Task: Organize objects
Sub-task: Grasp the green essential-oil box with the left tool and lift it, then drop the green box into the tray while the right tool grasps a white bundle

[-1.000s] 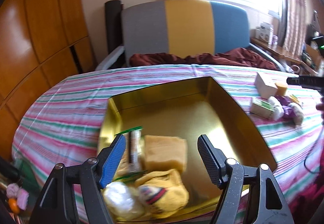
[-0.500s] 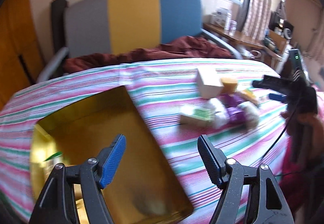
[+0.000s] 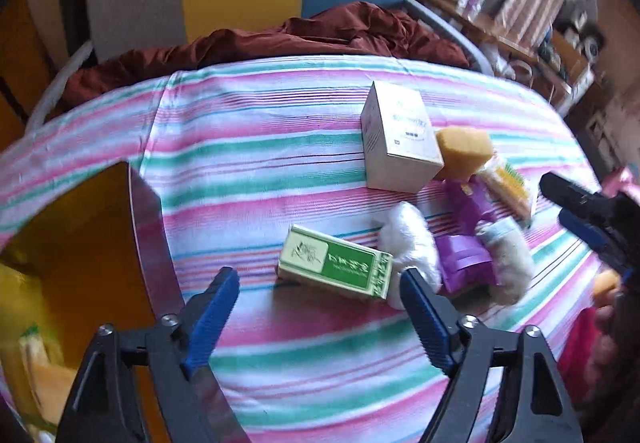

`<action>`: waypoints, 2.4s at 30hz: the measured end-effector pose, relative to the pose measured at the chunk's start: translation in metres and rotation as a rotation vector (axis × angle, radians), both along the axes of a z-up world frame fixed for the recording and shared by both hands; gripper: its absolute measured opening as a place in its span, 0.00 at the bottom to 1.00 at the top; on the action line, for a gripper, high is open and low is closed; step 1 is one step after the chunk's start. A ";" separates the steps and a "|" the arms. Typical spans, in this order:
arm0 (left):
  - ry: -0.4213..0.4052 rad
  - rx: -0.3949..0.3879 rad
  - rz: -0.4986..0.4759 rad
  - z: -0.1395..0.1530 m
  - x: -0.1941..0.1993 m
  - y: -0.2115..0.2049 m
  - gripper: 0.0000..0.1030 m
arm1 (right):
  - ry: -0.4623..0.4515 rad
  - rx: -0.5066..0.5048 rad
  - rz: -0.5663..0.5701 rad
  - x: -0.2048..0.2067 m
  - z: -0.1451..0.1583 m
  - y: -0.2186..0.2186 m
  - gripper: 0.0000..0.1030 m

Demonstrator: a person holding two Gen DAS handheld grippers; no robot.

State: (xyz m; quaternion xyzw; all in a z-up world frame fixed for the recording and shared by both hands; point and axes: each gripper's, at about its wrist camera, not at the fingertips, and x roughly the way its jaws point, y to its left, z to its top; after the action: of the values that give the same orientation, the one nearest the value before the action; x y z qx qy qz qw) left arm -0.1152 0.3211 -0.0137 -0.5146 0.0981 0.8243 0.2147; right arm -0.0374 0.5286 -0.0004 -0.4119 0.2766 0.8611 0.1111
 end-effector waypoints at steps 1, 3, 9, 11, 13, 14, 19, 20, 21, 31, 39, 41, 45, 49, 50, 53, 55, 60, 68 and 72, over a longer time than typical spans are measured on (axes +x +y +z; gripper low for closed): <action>0.007 -0.018 -0.022 -0.002 -0.002 0.003 0.87 | -0.003 -0.005 0.002 0.000 -0.001 0.000 0.83; 0.028 -0.046 -0.071 -0.005 -0.005 0.010 0.95 | -0.005 -0.013 0.008 0.000 -0.002 0.000 0.83; 0.082 -0.136 -0.219 -0.019 -0.006 0.024 0.98 | -0.006 -0.019 0.020 -0.001 -0.002 0.000 0.83; 0.073 -0.144 -0.226 -0.023 -0.009 0.024 0.96 | -0.007 -0.017 0.021 -0.002 -0.002 -0.001 0.83; 0.052 -0.136 -0.237 -0.028 -0.011 0.027 0.95 | -0.009 -0.013 0.026 -0.003 -0.003 -0.001 0.83; 0.049 -0.133 -0.245 -0.031 -0.010 0.028 0.94 | -0.013 -0.009 0.028 -0.004 -0.003 -0.002 0.83; 0.066 -0.132 -0.263 -0.037 -0.006 0.031 0.69 | -0.009 0.025 0.047 -0.006 -0.001 -0.008 0.83; 0.062 -0.126 -0.270 -0.036 -0.004 0.030 0.69 | -0.002 0.034 0.053 -0.006 0.000 -0.009 0.83; 0.067 -0.122 -0.278 -0.035 0.000 0.028 0.69 | 0.004 0.038 0.063 -0.007 0.001 -0.011 0.83; 0.177 -0.066 -0.254 -0.002 0.045 -0.009 0.69 | -0.010 0.122 0.270 -0.022 -0.001 -0.057 0.71; 0.239 0.049 -0.167 0.014 0.076 -0.053 0.69 | -0.083 0.224 0.409 -0.043 -0.019 -0.101 0.64; 0.244 0.075 -0.138 0.016 0.082 -0.063 0.69 | -0.101 0.246 0.432 -0.053 -0.026 -0.112 0.64; 0.256 0.100 -0.104 0.019 0.094 -0.081 0.69 | -0.179 0.272 0.426 -0.069 -0.047 -0.114 0.64; 0.268 0.127 -0.067 0.025 0.099 -0.098 0.69 | -0.211 0.282 0.461 -0.071 -0.057 -0.118 0.34; 0.267 0.138 -0.055 0.026 0.101 -0.103 0.69 | -0.208 0.296 0.476 -0.069 -0.057 -0.121 0.32; 0.268 0.155 -0.007 0.030 0.103 -0.122 0.69 | -0.214 0.329 0.504 -0.067 -0.059 -0.128 0.31; 0.263 0.161 0.027 0.032 0.103 -0.136 0.69 | -0.222 0.352 0.518 -0.065 -0.061 -0.131 0.31; 0.261 0.161 0.132 0.032 0.100 -0.180 0.69 | -0.241 0.336 0.531 -0.066 -0.064 -0.132 0.31; 0.248 0.145 0.351 0.024 0.093 -0.265 0.69 | -0.244 0.342 0.537 -0.065 -0.065 -0.133 0.31; 0.278 0.118 0.418 0.026 0.097 -0.294 0.69 | -0.242 0.330 0.535 -0.065 -0.066 -0.131 0.31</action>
State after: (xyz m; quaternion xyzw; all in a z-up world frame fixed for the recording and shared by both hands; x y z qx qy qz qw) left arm -0.0181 0.0269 0.0124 -0.3920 -0.0301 0.9179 0.0538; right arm -0.1023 0.3975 -0.0661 -0.5454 0.0003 0.8379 -0.0215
